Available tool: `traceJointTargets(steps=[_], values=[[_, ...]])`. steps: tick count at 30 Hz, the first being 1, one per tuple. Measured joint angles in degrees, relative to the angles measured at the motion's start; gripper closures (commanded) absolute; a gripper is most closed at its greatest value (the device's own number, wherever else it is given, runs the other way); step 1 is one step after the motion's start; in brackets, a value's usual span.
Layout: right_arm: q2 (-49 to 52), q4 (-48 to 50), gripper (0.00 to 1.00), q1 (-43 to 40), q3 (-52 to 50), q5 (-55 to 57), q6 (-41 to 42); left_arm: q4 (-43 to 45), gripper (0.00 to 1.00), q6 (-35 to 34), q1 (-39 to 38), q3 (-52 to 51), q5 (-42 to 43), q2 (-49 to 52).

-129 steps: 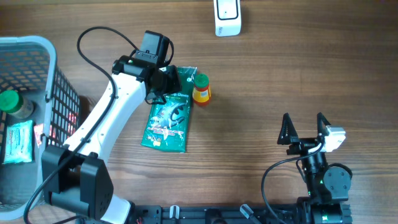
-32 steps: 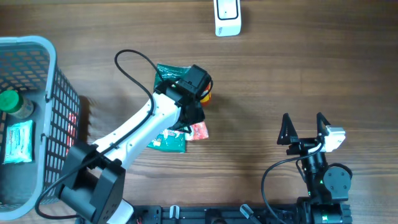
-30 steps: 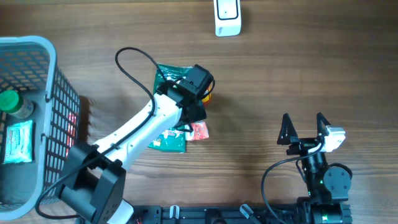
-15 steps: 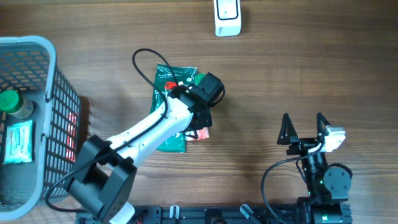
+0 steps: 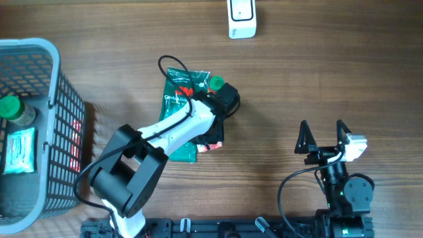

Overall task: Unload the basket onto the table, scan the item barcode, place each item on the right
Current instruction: 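Grasp the small red-white packet from the basket and place it on table, then grasp the mint-green Zappy wipes pack in the basket with left gripper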

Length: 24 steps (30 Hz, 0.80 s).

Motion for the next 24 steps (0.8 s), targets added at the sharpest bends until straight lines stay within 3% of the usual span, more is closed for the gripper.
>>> traceJointTargets(steps=[3, 5, 6, 7, 10, 13, 16, 19, 24], values=[[0.0, 0.0, 0.00, 0.0, 0.0, 0.0, 0.0, -0.7, 0.32, 0.1, 0.0, 0.1, -1.7, -4.1], [0.0, 0.0, 0.00, 0.0, 0.0, 0.0, 0.0, -0.8, 0.19, 0.3, 0.1, 1.9, -7.4, -12.3], [0.0, 0.0, 0.00, 0.0, 0.0, 0.0, 0.0, -0.8, 0.06, 0.5, 0.2, 2.7, -9.3, -14.9], [0.0, 0.0, 0.00, 0.0, 0.0, 0.0, 0.0, -0.6, 0.00, 0.4, 0.6, 3.5, -14.1, -19.8], [0.0, 0.0, 0.00, 0.0, 0.0, 0.0, 0.0, -0.4, 0.00, 0.5, 4.1, 4.0, -26.9, -31.6], [0.0, 0.0, 0.00, 0.0, 0.0, 0.0, 0.0, 3.1, 0.00, -0.9, 15.0, 4.4, -36.5, -45.2], [0.0, 0.0, 0.00, 0.0, 0.0, 0.0, 0.0, 6.0, 0.00, -9.7, 30.2, 4.5, -38.9, -52.3], [0.0, 0.0, 0.00, 0.0, 0.0, 0.0, 0.0, 6.9, 0.00, -14.1, 42.1, 4.5, -39.7, -55.1], [0.0, 0.0, 0.00, 0.0, 0.0, 0.0, 0.0, 5.6, 0.00, -16.1, 62.0, 4.5, -35.4, -48.6]])
